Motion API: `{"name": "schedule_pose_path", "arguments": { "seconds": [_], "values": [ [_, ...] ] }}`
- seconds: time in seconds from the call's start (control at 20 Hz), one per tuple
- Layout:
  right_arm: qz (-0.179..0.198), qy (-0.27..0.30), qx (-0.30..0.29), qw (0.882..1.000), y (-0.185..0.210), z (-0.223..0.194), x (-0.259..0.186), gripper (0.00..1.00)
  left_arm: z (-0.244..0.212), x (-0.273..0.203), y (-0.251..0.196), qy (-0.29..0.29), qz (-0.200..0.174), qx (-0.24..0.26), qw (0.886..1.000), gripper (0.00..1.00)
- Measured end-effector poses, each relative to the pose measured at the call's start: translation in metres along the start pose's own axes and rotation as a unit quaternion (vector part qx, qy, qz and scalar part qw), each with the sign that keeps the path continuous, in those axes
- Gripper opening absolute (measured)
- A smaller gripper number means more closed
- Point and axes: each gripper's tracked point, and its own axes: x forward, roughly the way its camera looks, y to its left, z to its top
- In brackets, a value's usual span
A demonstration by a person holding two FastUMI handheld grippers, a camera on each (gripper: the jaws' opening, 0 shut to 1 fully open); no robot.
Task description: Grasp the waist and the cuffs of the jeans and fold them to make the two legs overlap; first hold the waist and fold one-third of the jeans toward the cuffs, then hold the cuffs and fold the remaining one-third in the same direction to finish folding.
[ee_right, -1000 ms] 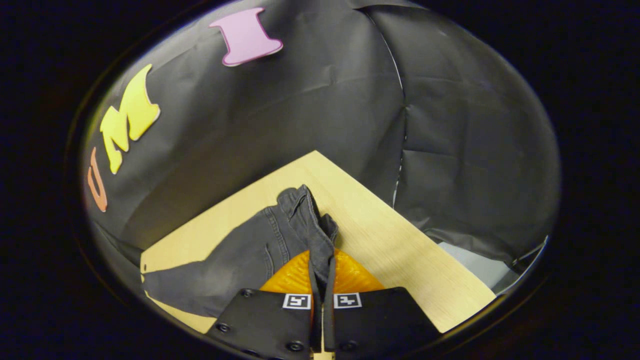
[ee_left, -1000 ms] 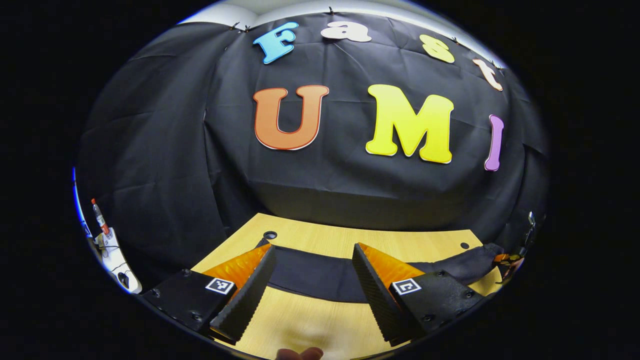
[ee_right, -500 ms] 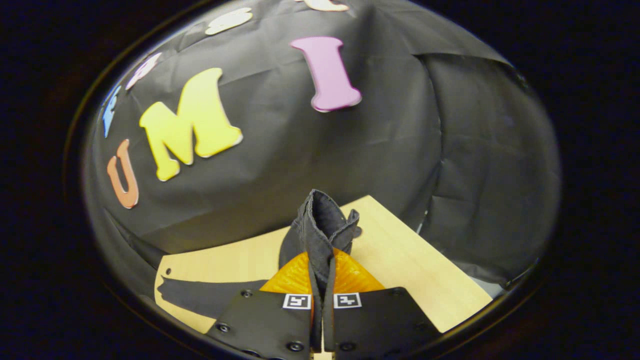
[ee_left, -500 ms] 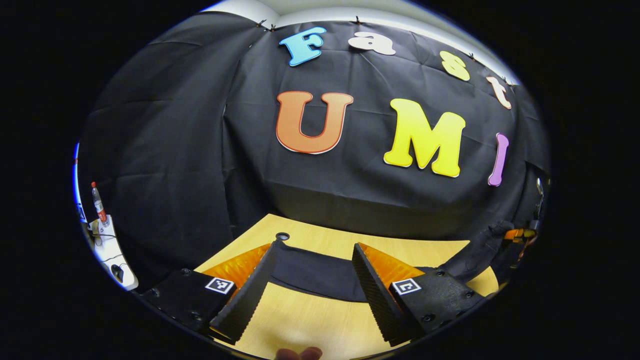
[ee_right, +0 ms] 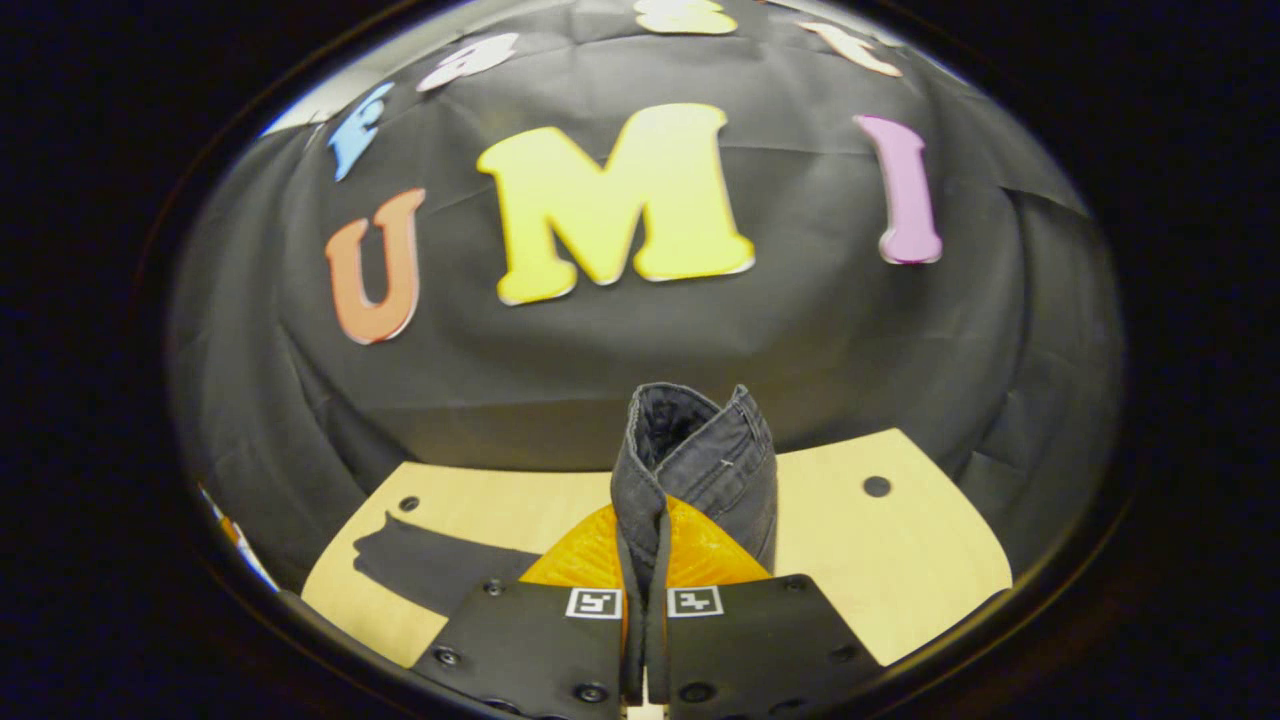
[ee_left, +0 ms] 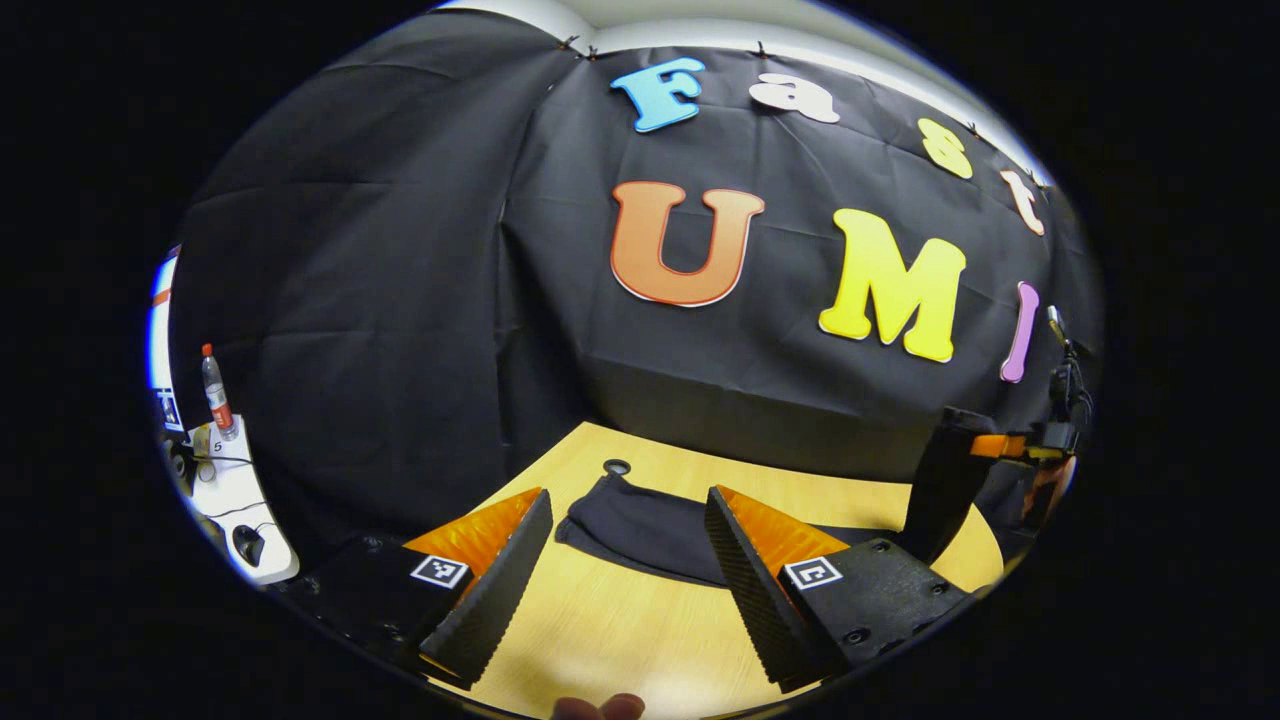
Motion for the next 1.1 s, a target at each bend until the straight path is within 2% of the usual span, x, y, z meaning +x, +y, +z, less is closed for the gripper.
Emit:
{"name": "schedule_pose_path", "arguments": {
  "seconds": [0.15, 0.35, 0.4, 0.55, 0.7, 0.9, 1.0, 1.05, 1.1],
  "values": [
    [0.019, 0.035, -0.023, 0.999, 0.057, -0.047, 0.029, 0.02, 0.004, -0.001, 0.020, -0.010, 0.012, 0.005, 1.000, 0.99],
    [0.027, 0.090, -0.085, 0.992, 0.103, -0.123, 0.069, 0.02, 0.009, -0.005, 0.046, -0.016, 0.026, 0.012, 0.999, 0.99],
    [0.027, 0.105, -0.101, 0.989, 0.109, -0.141, 0.077, 0.00, 0.008, -0.007, 0.051, -0.016, 0.031, 0.012, 0.999, 0.98],
    [0.022, 0.139, -0.142, 0.980, 0.120, -0.182, 0.100, 0.02, 0.003, -0.011, 0.067, -0.008, 0.043, 0.004, 0.999, 0.98],
    [0.017, 0.156, -0.173, 0.972, 0.120, -0.203, 0.110, 0.00, 0.000, -0.014, 0.073, -0.003, 0.047, 0.001, 0.999, 0.98],
    [0.035, 0.165, -0.184, 0.968, 0.129, -0.214, 0.111, 0.12, -0.004, -0.015, 0.082, -0.001, 0.047, -0.003, 0.999, 0.98],
    [0.057, 0.170, -0.167, 0.969, 0.136, -0.212, 0.108, 0.23, -0.008, -0.013, 0.080, 0.005, 0.042, -0.006, 0.999, 0.99],
    [0.065, 0.168, -0.157, 0.971, 0.139, -0.211, 0.105, 0.33, -0.008, -0.012, 0.080, 0.006, 0.041, -0.004, 0.999, 0.99],
    [0.076, 0.163, -0.151, 0.972, 0.143, -0.206, 0.101, 0.36, -0.009, -0.012, 0.080, 0.007, 0.038, -0.004, 0.999, 0.98]
  ]
}}
